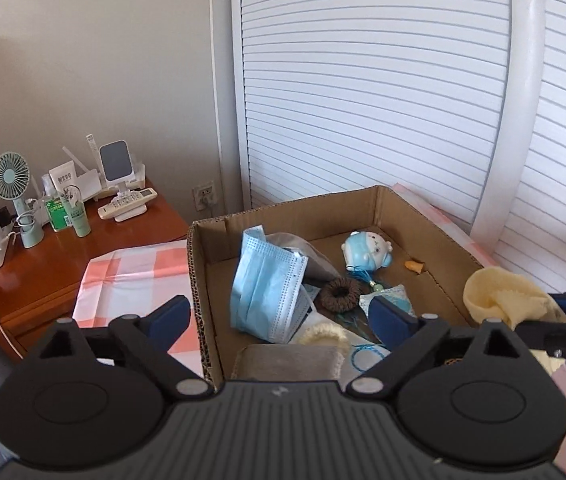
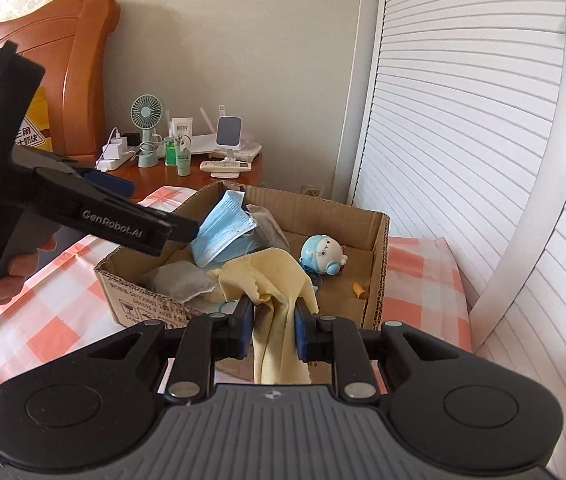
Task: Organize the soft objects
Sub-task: 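Lift the grey pad and yellow cloth into the box with both grippers, then open both grippers and withdraw them from the box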
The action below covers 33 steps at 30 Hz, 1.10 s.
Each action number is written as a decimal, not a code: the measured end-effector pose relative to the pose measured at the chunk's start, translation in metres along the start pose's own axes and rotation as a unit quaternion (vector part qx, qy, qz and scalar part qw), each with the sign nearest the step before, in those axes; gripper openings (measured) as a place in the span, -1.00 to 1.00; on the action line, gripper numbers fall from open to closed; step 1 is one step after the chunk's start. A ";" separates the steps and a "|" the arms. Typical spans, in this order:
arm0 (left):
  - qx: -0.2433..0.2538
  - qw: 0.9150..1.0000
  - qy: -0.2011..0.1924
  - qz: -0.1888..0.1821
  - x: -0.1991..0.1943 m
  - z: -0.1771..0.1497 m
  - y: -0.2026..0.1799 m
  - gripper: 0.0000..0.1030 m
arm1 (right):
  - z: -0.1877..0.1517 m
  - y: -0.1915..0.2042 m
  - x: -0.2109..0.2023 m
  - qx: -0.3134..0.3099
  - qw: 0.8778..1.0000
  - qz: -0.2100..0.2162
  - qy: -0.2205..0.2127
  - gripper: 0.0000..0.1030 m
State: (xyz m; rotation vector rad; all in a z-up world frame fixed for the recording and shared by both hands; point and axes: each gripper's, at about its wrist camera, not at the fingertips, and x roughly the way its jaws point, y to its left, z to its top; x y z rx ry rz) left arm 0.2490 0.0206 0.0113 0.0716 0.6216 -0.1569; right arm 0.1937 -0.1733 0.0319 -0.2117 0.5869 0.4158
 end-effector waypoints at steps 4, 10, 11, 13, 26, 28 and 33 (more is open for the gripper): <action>0.008 1.000 -0.003 0.001 -0.012 -0.006 -0.001 0.88 | 0.013 -0.012 0.022 0.019 1.000 -0.007 0.004 -0.53; 0.035 0.999 -0.034 0.021 -0.049 -0.024 -0.007 0.99 | 0.034 -0.026 0.061 0.035 0.999 -0.037 0.012 -0.43; 0.037 0.998 -0.037 0.024 -0.055 -0.027 -0.008 0.99 | 0.035 -0.028 0.066 0.041 0.998 -0.045 0.014 -0.16; 0.035 0.998 -0.038 0.027 -0.063 -0.031 -0.009 0.99 | 0.035 -0.034 0.074 0.059 0.997 -0.052 0.018 0.38; -0.039 0.997 0.030 0.054 -0.085 -0.041 -0.010 0.99 | 0.013 -0.011 0.017 0.115 0.981 -0.127 0.090 1.00; -0.045 0.996 0.037 0.061 -0.089 -0.040 -0.012 0.99 | 0.007 -0.001 0.003 0.113 0.980 -0.130 0.105 1.00; -0.054 0.995 0.051 0.071 -0.099 -0.039 -0.018 0.99 | -0.001 0.018 -0.028 0.123 0.977 -0.134 0.111 1.00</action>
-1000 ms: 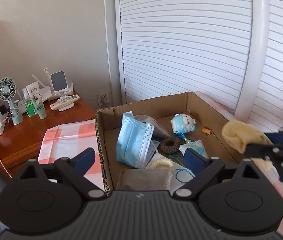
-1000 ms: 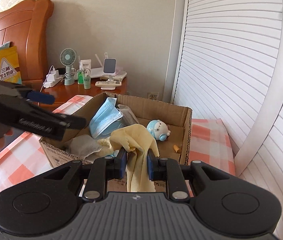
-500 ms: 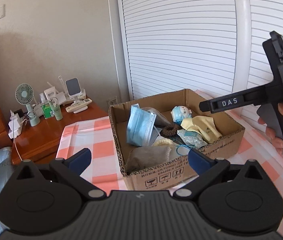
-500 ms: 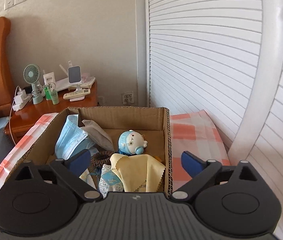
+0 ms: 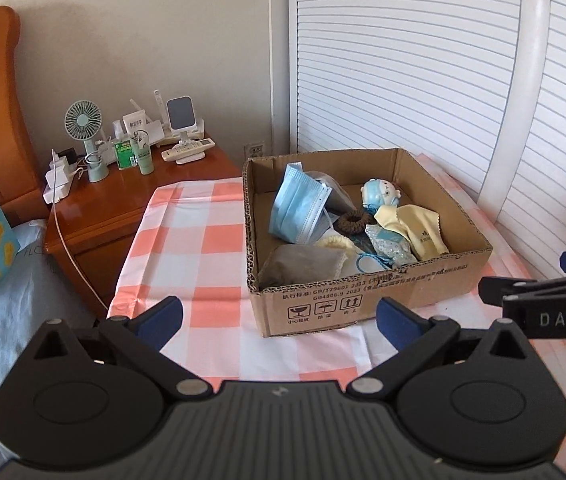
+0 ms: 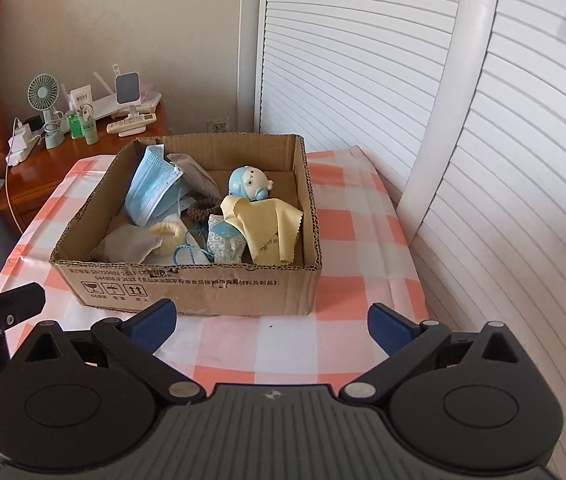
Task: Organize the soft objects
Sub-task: 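Open both grippers and withdraw them from the box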
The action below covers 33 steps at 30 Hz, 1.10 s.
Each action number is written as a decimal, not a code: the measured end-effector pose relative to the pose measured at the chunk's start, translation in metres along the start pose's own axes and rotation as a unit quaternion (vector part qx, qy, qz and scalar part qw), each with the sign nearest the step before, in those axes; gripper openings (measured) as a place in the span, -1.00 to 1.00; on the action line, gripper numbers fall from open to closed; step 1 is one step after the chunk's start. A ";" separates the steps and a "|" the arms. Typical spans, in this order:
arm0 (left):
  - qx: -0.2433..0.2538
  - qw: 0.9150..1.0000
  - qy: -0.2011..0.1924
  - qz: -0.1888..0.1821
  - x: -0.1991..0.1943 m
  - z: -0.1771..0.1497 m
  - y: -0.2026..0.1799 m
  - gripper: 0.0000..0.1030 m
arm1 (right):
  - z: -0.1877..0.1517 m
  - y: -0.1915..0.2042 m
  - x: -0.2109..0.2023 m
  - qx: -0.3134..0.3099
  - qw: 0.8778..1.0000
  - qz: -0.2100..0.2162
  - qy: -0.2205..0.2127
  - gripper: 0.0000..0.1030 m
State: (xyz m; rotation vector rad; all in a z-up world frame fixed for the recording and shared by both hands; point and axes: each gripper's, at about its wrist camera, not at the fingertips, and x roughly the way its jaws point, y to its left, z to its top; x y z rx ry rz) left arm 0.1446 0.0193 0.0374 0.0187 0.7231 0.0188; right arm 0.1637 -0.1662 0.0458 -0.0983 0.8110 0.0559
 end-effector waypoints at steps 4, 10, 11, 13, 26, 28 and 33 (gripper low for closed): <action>0.001 1.000 -0.002 0.008 -0.009 0.000 -0.003 0.99 | -0.005 -0.002 -0.016 0.014 1.000 0.001 -0.010 1.00; 0.000 1.000 -0.005 0.015 -0.017 0.002 -0.006 0.99 | -0.009 -0.005 -0.025 0.029 0.999 0.007 -0.017 1.00; 0.000 1.000 -0.005 0.014 -0.018 0.001 -0.007 0.99 | -0.009 -0.006 -0.026 0.030 0.999 0.006 -0.018 1.00; 0.002 1.000 -0.005 0.014 -0.019 0.002 -0.010 0.99 | -0.009 -0.006 -0.028 0.031 0.999 0.007 -0.020 1.00; 0.007 1.000 -0.009 0.014 -0.021 0.001 -0.014 0.99 | -0.010 -0.006 -0.032 0.033 0.999 0.007 -0.029 1.00; 0.005 1.000 -0.009 0.014 -0.021 0.002 -0.013 0.99 | -0.010 -0.006 -0.033 0.033 0.999 0.007 -0.030 1.00; 0.005 1.000 -0.011 0.015 -0.023 0.002 -0.013 0.99 | -0.008 -0.006 -0.034 0.031 0.999 0.007 -0.032 1.00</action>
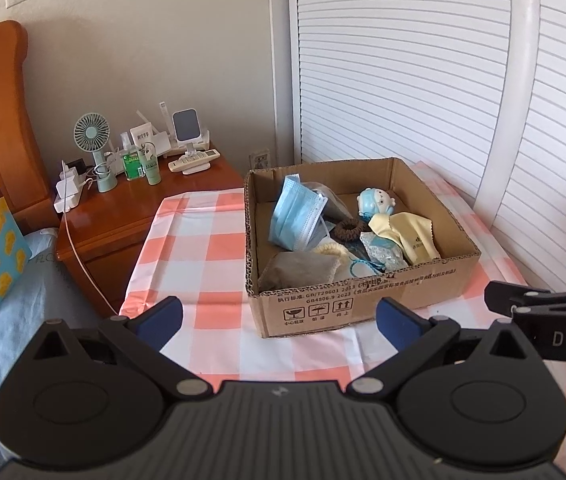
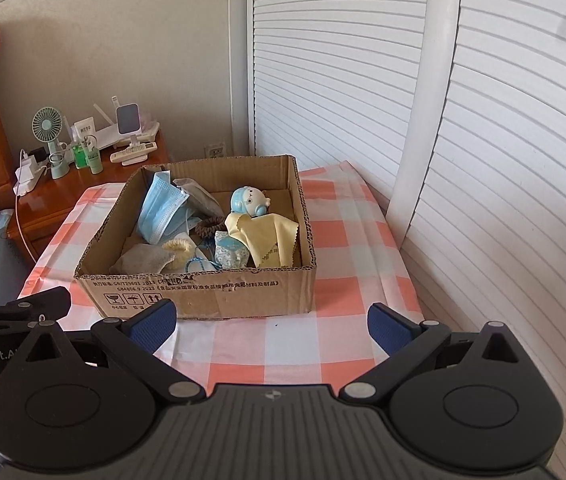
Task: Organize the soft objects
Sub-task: 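Open both grippers and withdraw them from the box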
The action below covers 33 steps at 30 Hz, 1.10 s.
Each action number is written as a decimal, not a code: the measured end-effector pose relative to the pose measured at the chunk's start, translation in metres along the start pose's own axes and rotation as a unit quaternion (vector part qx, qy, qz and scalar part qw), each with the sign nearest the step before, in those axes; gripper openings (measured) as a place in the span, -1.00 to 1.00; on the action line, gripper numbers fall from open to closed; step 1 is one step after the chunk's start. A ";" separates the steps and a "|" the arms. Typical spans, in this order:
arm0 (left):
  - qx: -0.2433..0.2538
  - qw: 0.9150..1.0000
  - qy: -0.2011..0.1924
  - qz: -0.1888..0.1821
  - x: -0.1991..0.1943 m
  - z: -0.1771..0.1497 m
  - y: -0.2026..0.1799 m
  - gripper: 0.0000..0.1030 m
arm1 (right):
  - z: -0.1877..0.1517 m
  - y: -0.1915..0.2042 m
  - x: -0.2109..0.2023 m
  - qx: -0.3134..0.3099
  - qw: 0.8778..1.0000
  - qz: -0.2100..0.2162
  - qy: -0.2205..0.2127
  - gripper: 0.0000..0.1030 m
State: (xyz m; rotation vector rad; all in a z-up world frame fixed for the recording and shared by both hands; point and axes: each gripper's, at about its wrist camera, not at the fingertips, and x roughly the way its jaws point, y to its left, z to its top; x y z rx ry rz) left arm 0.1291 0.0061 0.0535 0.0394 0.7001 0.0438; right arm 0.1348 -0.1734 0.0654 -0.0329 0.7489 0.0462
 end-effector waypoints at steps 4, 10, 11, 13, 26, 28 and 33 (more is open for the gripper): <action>-0.002 1.000 -0.002 0.000 -0.001 0.000 0.001 0.99 | -0.001 0.001 -0.002 0.000 1.000 -0.001 -0.003 1.00; -0.001 1.000 0.000 0.002 -0.002 0.001 0.001 0.99 | -0.001 0.001 -0.002 0.003 1.000 -0.003 -0.003 1.00; -0.001 1.000 0.000 0.002 -0.002 0.001 0.002 0.99 | -0.001 0.001 -0.002 0.003 1.000 -0.002 -0.002 1.00; -0.001 1.000 0.001 0.003 -0.002 0.001 0.002 0.99 | -0.001 0.001 -0.002 0.002 1.000 -0.002 -0.003 1.00; -0.001 1.000 0.000 0.003 -0.002 0.000 0.001 0.99 | -0.002 0.001 -0.002 0.002 1.000 -0.001 -0.004 1.00; -0.001 1.000 0.000 0.003 -0.002 0.000 0.001 0.99 | -0.002 0.001 -0.002 0.003 1.000 -0.001 -0.004 1.00; -0.001 1.000 0.001 0.003 -0.002 0.000 0.001 0.99 | -0.002 0.002 -0.002 0.002 1.000 -0.001 -0.004 1.00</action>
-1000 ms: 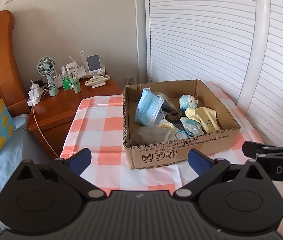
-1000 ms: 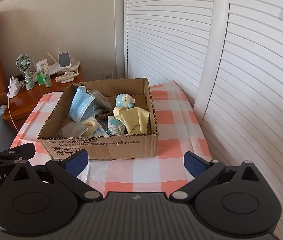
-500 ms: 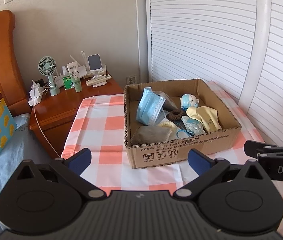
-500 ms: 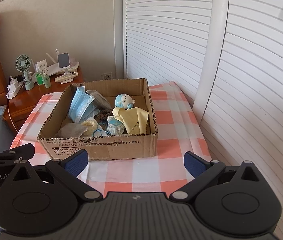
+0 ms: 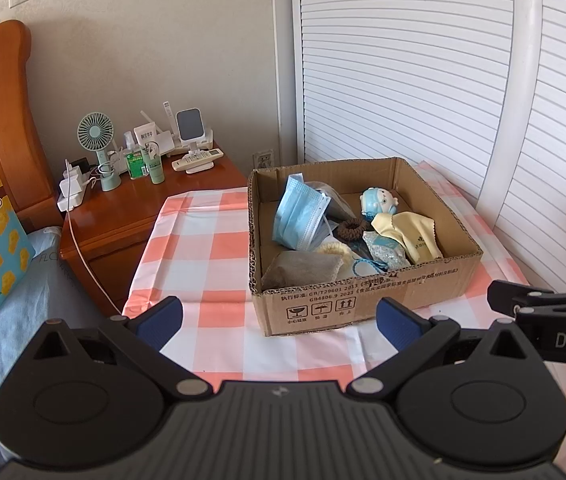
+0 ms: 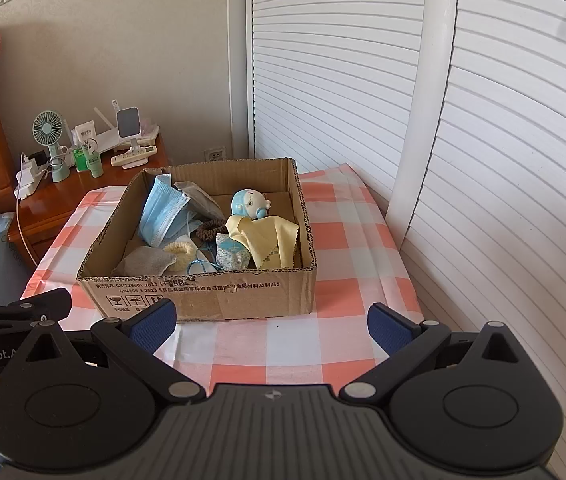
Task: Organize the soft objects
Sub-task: 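Open both grippers and withdraw them from the box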
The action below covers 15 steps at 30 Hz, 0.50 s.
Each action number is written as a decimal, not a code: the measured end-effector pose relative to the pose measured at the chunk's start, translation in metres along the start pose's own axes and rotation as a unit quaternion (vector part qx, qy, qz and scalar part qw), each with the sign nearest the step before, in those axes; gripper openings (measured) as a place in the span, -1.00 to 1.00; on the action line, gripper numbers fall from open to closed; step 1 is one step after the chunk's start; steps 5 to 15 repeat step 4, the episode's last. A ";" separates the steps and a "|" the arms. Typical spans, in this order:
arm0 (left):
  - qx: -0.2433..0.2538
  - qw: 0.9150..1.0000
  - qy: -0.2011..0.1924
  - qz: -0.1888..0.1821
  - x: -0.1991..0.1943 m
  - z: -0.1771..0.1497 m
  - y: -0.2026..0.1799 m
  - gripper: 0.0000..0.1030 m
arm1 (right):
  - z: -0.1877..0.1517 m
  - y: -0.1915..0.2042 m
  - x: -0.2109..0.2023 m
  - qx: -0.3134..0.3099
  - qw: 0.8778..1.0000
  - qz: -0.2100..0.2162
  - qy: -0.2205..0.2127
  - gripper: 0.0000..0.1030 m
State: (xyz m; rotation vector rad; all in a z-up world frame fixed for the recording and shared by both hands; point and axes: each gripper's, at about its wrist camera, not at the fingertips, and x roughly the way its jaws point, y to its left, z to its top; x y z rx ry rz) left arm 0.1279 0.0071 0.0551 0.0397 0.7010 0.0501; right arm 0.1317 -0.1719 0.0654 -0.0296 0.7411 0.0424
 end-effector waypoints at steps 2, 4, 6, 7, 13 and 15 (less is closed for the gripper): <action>0.000 1.000 0.000 0.000 0.000 0.000 0.000 0.99 | 0.000 0.000 -0.001 -0.001 1.000 0.000 0.000 1.00; 0.000 1.000 -0.001 0.000 0.000 0.000 0.000 0.99 | 0.000 0.000 -0.002 -0.001 1.000 0.001 -0.001 1.00; 0.000 1.000 -0.001 0.000 0.000 0.000 0.000 0.99 | 0.000 0.000 -0.002 -0.001 1.000 0.001 -0.001 1.00; 0.000 1.000 -0.001 0.000 0.000 0.000 0.000 0.99 | 0.000 0.000 -0.002 -0.001 1.000 0.001 -0.001 1.00; 0.000 1.000 -0.001 0.000 0.000 0.000 0.000 0.99 | 0.000 0.000 -0.002 -0.001 1.000 0.001 -0.001 1.00; 0.000 1.000 -0.001 0.000 0.000 0.000 0.000 0.99 | 0.000 0.000 -0.002 -0.001 1.000 0.001 -0.001 1.00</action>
